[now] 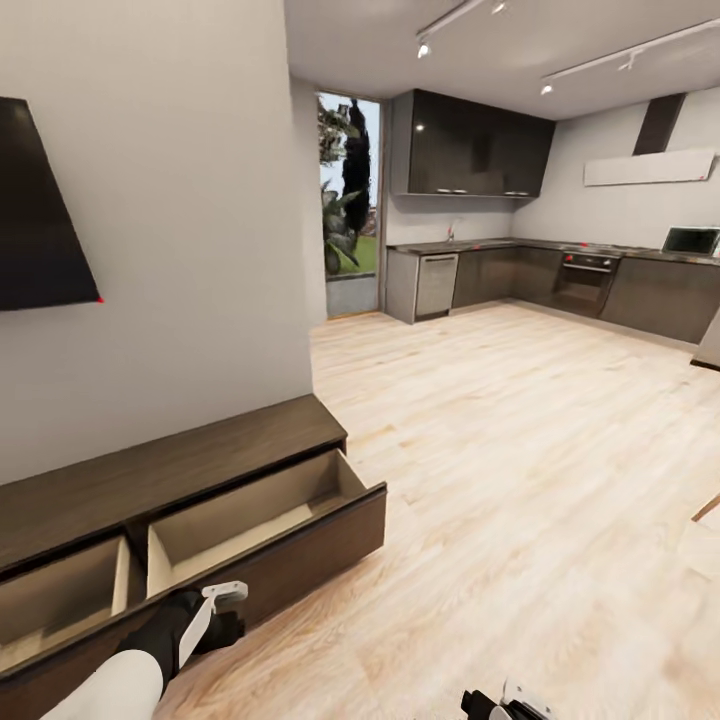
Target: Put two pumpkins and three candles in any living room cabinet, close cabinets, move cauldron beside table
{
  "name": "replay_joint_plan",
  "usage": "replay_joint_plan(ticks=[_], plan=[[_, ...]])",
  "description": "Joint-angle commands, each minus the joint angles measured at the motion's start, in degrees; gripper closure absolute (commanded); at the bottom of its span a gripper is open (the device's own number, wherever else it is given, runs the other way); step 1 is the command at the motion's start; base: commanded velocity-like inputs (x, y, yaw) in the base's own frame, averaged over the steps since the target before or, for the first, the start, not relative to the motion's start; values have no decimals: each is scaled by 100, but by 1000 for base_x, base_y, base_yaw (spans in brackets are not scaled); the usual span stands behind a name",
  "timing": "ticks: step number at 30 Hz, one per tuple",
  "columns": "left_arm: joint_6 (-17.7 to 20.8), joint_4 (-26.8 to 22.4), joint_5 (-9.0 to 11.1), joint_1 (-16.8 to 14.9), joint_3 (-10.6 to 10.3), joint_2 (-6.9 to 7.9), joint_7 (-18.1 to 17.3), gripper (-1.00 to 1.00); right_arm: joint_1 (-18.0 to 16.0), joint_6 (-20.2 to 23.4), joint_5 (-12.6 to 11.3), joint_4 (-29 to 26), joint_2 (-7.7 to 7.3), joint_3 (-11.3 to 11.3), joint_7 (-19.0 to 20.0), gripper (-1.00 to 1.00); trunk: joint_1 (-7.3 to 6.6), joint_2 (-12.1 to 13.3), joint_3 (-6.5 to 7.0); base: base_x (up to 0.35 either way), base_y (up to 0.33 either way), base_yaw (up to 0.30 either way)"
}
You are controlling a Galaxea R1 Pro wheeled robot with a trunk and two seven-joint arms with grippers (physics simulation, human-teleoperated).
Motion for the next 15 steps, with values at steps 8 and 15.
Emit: replay_joint_plan(ticks=[8, 15], plan=[[0, 0, 1, 0, 0, 0, 0, -100, 0, 3, 0, 0, -1, -1, 0, -100, 0, 0, -1, 0, 0, -271], [0, 0, 1, 0, 0, 0, 0, -100, 0, 3, 0, 0, 1, -1, 0, -100, 0, 0, -1, 0, 0, -272]])
